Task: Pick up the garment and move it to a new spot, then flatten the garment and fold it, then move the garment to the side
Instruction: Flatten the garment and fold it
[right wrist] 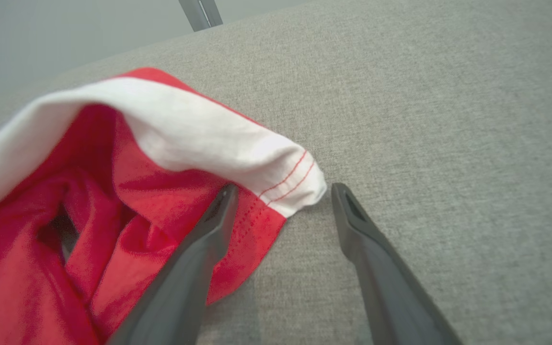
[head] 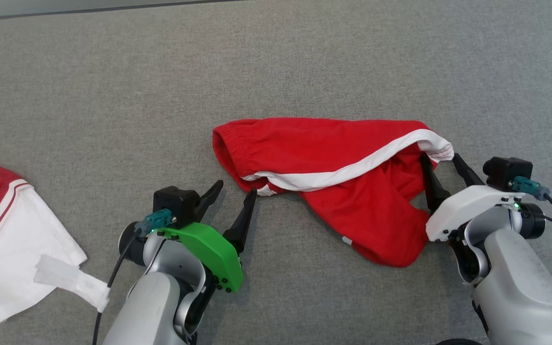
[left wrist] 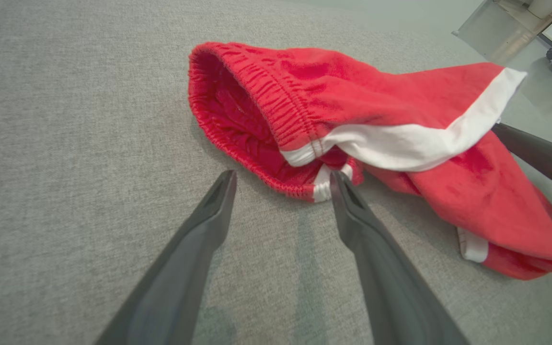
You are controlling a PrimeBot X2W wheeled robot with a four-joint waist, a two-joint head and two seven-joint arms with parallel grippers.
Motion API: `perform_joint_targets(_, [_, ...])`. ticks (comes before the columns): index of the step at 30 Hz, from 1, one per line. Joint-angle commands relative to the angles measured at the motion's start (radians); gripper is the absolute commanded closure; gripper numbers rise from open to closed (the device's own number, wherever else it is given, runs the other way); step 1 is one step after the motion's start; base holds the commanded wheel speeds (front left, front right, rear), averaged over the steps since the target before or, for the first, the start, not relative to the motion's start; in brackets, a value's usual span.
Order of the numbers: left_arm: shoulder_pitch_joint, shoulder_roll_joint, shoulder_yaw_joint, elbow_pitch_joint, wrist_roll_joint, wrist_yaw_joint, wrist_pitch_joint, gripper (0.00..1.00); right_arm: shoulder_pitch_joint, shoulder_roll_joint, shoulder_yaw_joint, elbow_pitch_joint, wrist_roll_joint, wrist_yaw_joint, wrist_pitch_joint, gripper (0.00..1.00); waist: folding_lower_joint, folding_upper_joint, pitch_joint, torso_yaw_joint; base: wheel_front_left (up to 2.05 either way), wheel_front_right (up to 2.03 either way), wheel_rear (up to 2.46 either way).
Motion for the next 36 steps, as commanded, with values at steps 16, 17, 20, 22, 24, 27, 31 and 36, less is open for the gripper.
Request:
perform_joint_targets(16, [-0.029,0.014,-0.016,-0.025,-0.028,0.008,0.05,0.0,-0.05,-0.045,0.093,0.049,0.067,0.0,-0.068,0.07,0.0,0.0,0.0,-0.013,0.0,0.0,0.0])
perform_joint_targets(17, [-0.032,0.014,-0.017,-0.026,-0.031,0.008,0.054,0.0,-0.052,-0.046,0.098,0.052,0.07,0.0,-0.07,0.09,0.0,0.0,0.002,-0.014,0.0,0.0,0.0])
perform_joint_targets(20, [-0.04,0.014,-0.019,-0.023,-0.04,0.007,0.058,0.0,-0.064,-0.05,0.109,0.059,0.077,0.0,-0.077,0.15,0.0,0.0,0.006,-0.015,0.0,0.0,0.0])
perform_joint_targets(22, [-0.043,0.012,-0.023,-0.019,-0.053,0.004,0.06,0.0,-0.069,-0.05,0.115,0.063,0.082,0.0,-0.08,0.16,0.0,0.0,0.01,-0.016,0.0,0.0,0.0])
perform_joint_targets(24, [-0.054,0.01,-0.026,-0.011,-0.065,0.002,0.061,0.0,-0.072,-0.051,0.121,0.068,0.088,0.0,-0.085,0.16,0.0,0.0,0.015,-0.018,0.0,0.0,0.0])
perform_joint_targets(27, [-0.07,0.008,-0.035,0.007,-0.076,0.0,0.058,0.0,-0.083,-0.054,0.126,0.072,0.093,0.0,-0.089,0.17,0.0,0.0,0.021,-0.02,0.0,0.0,0.0])
perform_joint_targets(31, [-0.089,0.007,-0.042,0.031,-0.079,0.0,0.05,0.0,-0.087,-0.054,0.132,0.079,0.097,0.0,-0.094,0.19,0.0,0.0,0.025,-0.024,0.0,0.0,0.0])
perform_joint_targets(36, [-0.115,0.006,-0.058,0.057,-0.083,-0.002,0.033,0.0,-0.092,-0.054,0.144,0.091,0.101,0.0,-0.101,0.22,0.0,0.0,0.026,-0.031,0.0,0.0,0.0])
